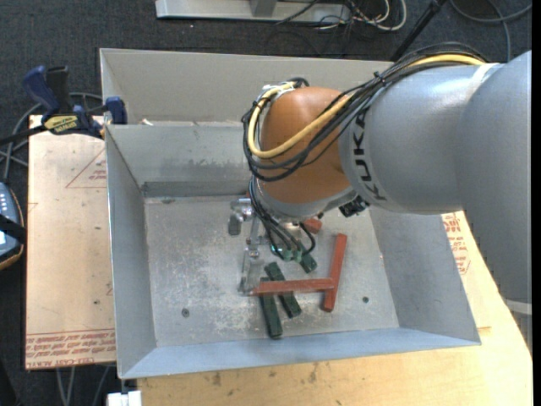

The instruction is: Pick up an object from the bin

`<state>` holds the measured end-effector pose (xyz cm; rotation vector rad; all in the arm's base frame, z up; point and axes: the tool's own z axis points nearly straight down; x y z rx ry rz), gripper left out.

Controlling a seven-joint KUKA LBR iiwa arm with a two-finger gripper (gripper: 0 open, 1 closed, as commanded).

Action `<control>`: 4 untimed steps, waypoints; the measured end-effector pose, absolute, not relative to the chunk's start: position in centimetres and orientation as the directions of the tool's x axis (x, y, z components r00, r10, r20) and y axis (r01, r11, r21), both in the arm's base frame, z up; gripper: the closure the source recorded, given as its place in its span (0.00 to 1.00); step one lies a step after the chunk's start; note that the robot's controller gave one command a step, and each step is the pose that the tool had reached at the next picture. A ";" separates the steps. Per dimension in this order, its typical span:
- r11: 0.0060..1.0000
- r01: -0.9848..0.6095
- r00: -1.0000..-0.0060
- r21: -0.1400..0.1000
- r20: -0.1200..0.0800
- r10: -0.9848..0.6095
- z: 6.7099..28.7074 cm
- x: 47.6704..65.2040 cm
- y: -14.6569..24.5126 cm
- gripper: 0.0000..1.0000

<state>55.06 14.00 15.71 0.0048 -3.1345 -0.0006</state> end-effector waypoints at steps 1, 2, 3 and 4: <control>0.965 -0.264 -0.965 -0.001 0.006 -0.264 9.8 51.6 6.3 0.00; 0.995 -0.099 -0.995 0.002 -0.003 -0.099 7.1 53.3 3.4 0.00; 0.995 -0.098 -0.995 0.003 -0.004 -0.098 7.3 53.3 3.5 1.00; 0.990 -0.141 -0.990 -0.001 -0.010 -0.141 21.5 51.7 1.3 1.00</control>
Offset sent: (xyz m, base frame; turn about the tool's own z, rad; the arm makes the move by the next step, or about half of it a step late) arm -0.0336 -0.0744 -0.0570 -0.2695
